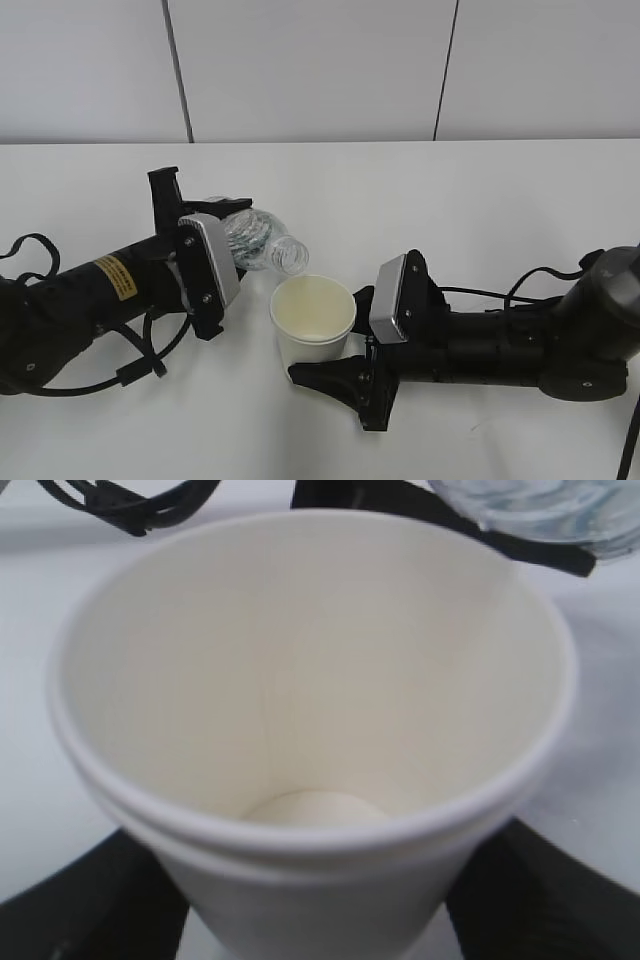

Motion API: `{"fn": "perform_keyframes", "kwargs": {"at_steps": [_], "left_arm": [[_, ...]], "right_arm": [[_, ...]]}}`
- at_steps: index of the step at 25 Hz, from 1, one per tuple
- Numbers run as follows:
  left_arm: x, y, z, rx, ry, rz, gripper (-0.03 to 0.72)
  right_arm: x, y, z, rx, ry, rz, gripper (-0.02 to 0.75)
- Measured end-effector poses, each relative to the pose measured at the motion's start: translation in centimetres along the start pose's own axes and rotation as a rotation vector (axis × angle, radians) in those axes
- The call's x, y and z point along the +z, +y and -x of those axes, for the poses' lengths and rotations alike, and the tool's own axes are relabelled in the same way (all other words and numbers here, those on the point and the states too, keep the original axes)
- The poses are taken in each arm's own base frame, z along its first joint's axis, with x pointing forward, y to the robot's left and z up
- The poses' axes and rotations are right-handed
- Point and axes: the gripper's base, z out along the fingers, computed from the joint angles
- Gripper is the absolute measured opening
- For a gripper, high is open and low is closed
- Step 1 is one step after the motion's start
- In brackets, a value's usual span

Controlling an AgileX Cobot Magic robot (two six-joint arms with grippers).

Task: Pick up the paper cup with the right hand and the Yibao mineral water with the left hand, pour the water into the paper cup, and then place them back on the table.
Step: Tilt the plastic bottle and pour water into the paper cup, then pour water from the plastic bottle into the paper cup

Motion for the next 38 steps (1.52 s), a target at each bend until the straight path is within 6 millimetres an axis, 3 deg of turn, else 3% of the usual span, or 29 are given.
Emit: {"fn": "perform_keyframes", "kwargs": {"at_steps": [38], "left_arm": [[0.62, 0.90, -0.17, 0.331, 0.023, 0.041, 0.362]], "right_arm": [[0.05, -0.03, -0.27, -0.016, 0.035, 0.004, 0.548]]}}
